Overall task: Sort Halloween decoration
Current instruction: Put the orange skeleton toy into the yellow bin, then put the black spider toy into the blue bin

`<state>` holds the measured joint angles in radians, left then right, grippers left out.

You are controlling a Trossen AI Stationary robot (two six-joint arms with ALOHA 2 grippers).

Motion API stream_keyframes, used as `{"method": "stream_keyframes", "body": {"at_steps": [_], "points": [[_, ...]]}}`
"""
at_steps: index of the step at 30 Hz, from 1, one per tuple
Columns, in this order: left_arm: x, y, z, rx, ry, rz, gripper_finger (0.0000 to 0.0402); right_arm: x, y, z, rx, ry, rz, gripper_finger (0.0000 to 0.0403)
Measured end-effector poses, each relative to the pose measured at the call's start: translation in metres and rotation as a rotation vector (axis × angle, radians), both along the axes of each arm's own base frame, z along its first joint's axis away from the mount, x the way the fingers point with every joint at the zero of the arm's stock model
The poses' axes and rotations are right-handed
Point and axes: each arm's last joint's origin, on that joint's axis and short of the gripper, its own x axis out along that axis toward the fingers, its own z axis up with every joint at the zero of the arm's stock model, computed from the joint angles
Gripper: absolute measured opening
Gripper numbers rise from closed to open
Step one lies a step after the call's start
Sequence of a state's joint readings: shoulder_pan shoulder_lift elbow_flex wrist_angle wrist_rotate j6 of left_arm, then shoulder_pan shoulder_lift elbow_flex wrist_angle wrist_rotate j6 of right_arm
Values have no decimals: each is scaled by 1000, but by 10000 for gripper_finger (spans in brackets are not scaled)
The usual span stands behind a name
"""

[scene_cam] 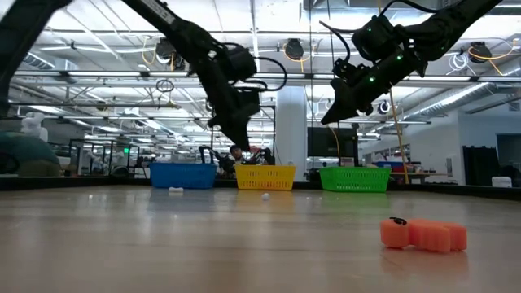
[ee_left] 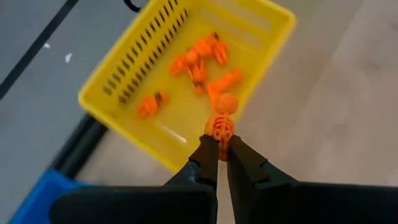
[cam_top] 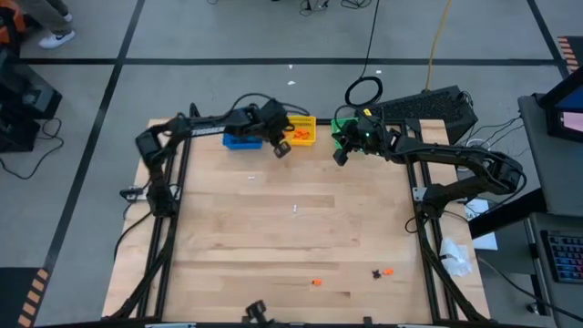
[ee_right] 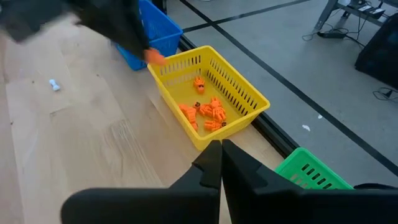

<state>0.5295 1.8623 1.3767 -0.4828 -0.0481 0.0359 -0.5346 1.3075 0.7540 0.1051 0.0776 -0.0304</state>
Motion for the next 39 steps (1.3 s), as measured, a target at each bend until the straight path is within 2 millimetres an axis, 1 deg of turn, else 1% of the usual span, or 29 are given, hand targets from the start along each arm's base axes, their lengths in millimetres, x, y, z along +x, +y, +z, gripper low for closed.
{"method": "stream_keyframes", "body": {"at_steps": [5,9,13,16,20,27,29,32,35,37,39], "points": [[18,28,-12,-15,-7,-4,13,0,0,0,-6,4,3,0],[27,45,-23,-27,-1,6,13,0,0,0,-6,4,3,0],[29,56,-32,-26,-2,23,13,0,0,0,-6,4,3,0],[27,59,-36,-30,4,31,13,0,0,0,-5,5,4,0],[28,59,-35,-25,-3,30,25,0,0,0,-5,6,4,0],[28,58,-32,-17,-5,12,97,0,0,0,-5,6,3,0],[30,55,-31,-13,-2,-3,107,0,0,0,2,1,0,0],[36,44,-28,11,3,-45,93,0,0,-1,15,-3,-6,0],[44,29,-24,62,-33,-99,52,0,0,-1,18,-2,-7,0],[44,20,-19,88,-62,-113,18,0,1,-1,18,-1,-3,0],[44,13,-11,126,-116,-116,6,1,3,-1,18,-1,4,0]]}}
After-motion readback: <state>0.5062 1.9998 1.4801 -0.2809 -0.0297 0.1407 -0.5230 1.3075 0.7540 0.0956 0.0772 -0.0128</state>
